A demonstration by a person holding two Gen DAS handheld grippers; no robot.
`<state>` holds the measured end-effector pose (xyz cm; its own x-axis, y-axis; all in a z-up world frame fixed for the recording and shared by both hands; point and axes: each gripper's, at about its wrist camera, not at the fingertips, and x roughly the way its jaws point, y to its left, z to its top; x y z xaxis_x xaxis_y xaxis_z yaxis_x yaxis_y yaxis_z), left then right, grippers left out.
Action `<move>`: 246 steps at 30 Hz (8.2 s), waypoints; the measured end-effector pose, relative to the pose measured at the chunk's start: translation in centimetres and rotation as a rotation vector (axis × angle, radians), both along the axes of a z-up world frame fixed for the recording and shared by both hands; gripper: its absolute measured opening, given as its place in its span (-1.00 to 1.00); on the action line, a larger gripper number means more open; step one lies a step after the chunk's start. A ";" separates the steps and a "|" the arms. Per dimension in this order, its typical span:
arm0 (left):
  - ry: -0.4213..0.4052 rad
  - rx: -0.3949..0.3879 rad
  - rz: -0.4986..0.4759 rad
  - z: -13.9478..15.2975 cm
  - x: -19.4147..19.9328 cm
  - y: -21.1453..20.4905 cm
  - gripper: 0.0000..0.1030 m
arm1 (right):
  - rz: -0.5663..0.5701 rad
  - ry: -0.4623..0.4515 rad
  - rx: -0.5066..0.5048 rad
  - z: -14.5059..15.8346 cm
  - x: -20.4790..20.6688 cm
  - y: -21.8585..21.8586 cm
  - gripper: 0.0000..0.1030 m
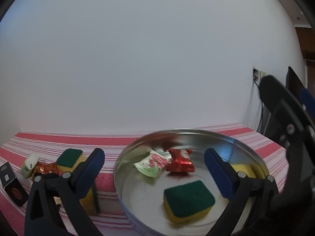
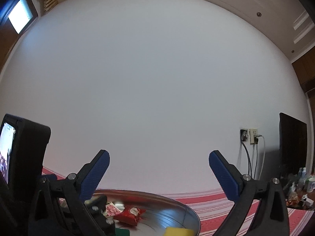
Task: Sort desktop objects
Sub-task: 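Withdraw both grippers from the tin bowl back toward the remaining items, then grasp the black box with the left gripper while the right gripper approaches a yellow sponge, then grasp the yellow-green sponge with the right gripper while the left gripper holds the black box, then lift and carry the black box and sponge over the tin bowl with both grippers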
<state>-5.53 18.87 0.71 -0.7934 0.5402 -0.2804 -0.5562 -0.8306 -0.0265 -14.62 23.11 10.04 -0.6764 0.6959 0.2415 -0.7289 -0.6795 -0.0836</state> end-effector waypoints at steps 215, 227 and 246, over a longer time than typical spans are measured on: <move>-0.081 -0.025 0.412 0.7 -8.6 -12.9 -0.08 | 0.277 -0.232 -0.355 -0.7 -6.2 4.3 -0.33; -0.074 -0.022 0.323 0.5 -7.7 -11.2 -0.08 | 0.114 -0.162 -0.376 -0.5 -2.8 9.8 -0.33; -0.028 -0.078 0.010 4.6 -0.3 1.5 -0.08 | -0.003 -0.220 -0.356 -0.3 -1.8 14.4 -0.33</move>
